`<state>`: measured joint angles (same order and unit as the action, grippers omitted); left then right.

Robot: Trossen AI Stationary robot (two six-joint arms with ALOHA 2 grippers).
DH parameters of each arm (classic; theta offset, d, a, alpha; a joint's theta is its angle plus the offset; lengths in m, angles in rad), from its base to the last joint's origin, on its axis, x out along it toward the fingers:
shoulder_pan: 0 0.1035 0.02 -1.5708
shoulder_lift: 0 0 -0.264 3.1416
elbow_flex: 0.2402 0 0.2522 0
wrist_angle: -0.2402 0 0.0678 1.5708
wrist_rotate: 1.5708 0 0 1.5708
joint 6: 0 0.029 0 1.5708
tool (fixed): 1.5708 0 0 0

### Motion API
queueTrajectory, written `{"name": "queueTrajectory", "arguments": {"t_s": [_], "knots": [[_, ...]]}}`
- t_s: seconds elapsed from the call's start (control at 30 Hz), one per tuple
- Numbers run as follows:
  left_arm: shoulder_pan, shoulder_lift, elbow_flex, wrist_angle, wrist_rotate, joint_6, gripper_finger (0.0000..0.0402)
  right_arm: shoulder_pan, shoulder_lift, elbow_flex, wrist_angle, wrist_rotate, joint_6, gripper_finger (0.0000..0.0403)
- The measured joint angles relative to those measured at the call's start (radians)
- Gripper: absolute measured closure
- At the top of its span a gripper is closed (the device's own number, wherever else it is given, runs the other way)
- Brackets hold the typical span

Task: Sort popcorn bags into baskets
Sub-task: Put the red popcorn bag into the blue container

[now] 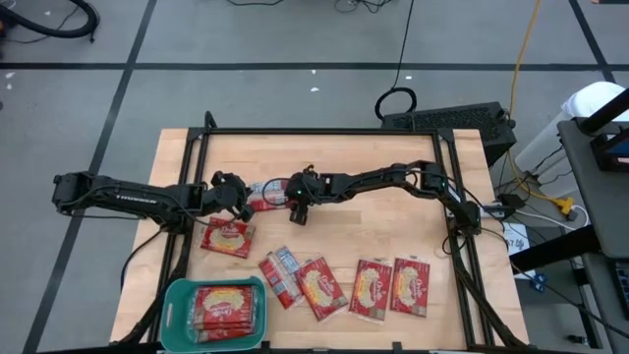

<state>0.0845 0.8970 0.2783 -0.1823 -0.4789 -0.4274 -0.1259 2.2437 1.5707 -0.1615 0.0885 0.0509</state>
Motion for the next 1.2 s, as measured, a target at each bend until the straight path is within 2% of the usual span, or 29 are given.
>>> {"name": "queueTrajectory", "arguments": {"t_s": [0.2, 0.37, 0.47, 0.63, 0.77, 1.0, 1.1, 1.2], "knots": [[0.000, 0.000, 0.000, 0.001, 0.000, 0.000, 0.0350, 0.041, -0.034, -0.005, -0.076, -0.011, 0.074, 0.0204], [-0.001, 0.000, 0.000, 0.001, 0.019, 0.025, 0.0350, 0.083, -0.112, -0.010, -0.104, -0.009, 0.021, 0.0204], [-0.001, 0.000, 0.000, 0.006, 0.035, 0.033, 0.0350, 0.102, -0.162, -0.017, -0.128, 0.039, -0.086, 0.0204], [-0.001, 0.025, 0.000, 0.040, 0.066, 0.092, 0.0350, 0.121, -0.188, -0.115, -0.123, 0.164, -0.441, 0.0204], [0.000, 0.099, -0.001, 0.131, 0.071, 0.125, 0.0350, 0.120, -0.190, -0.232, 0.004, 0.199, -0.659, 0.0204], [0.011, 0.278, -0.001, 0.268, 0.126, 0.180, 0.0350, 0.122, -0.193, -0.429, 0.432, 0.223, -0.950, 0.0204], [0.027, 0.331, -0.001, 0.267, 0.147, 0.163, 0.0350, 0.122, -0.195, -0.468, 0.525, 0.221, -1.018, 0.0204], [0.044, 0.368, -0.001, 0.284, 0.167, 0.161, 0.0350, 0.118, -0.195, -0.472, 0.533, 0.205, -1.034, 0.0204]]}}
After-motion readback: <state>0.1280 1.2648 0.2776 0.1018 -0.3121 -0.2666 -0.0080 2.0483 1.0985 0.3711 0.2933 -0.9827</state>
